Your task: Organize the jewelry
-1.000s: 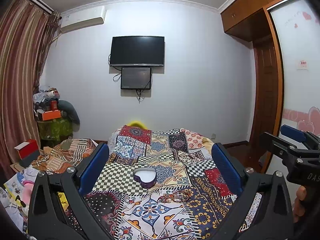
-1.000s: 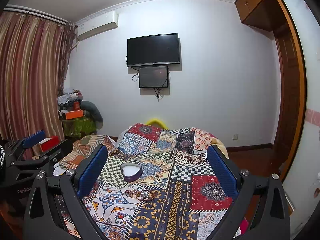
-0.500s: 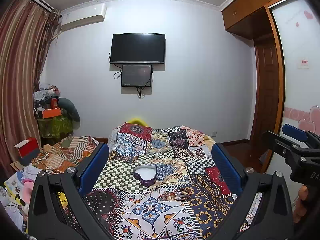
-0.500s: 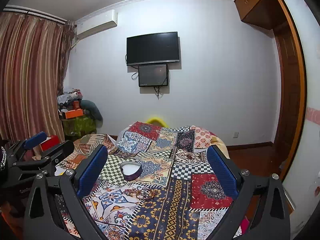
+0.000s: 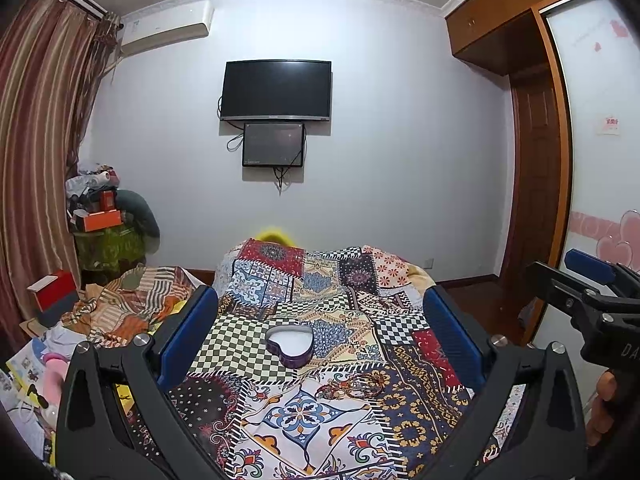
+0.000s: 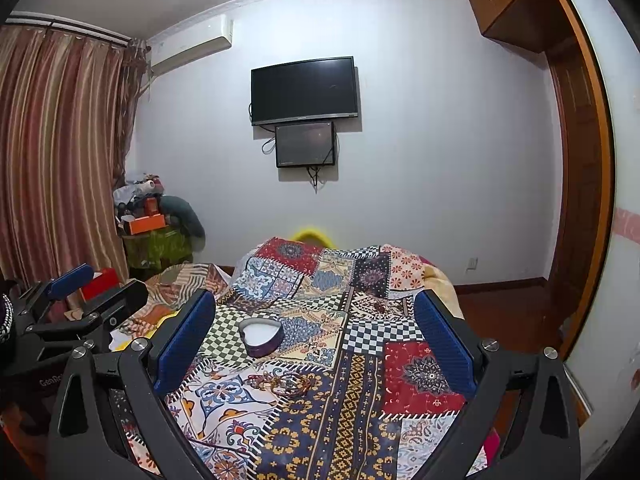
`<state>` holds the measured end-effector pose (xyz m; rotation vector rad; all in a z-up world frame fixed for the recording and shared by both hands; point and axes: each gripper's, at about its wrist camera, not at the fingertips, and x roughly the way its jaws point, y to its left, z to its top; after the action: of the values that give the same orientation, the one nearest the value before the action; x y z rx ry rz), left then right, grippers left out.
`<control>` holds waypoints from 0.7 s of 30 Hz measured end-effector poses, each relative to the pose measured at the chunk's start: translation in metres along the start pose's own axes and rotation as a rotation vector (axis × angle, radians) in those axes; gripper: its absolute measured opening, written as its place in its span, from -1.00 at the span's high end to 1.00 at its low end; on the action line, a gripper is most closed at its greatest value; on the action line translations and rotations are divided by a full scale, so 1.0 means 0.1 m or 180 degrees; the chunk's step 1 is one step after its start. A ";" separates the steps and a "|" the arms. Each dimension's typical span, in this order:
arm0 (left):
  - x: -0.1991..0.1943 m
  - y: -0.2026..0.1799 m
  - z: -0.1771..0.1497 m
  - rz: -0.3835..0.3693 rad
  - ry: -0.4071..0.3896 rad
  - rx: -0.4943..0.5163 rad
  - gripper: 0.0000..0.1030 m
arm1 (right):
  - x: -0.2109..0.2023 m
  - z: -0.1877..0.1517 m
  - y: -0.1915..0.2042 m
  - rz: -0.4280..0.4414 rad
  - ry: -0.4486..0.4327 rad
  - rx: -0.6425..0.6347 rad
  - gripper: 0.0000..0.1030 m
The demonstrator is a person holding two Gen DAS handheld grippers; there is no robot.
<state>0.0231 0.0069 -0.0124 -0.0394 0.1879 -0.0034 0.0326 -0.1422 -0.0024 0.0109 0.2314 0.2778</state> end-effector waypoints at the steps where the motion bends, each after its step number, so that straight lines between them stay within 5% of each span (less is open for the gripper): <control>1: 0.01 0.00 0.00 0.0000 0.0005 -0.0001 -1.00 | 0.00 0.00 0.00 -0.0001 0.0008 0.0002 -0.92; 21: 0.51 0.07 -0.18 0.0030 0.0299 -0.0020 -1.00 | 0.42 -0.08 -0.18 -0.0020 0.0334 0.0126 -0.92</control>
<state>0.0696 0.0130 -0.0393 -0.0447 0.2820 0.0046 0.0746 -0.1482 -0.0207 0.0347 0.3409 0.2677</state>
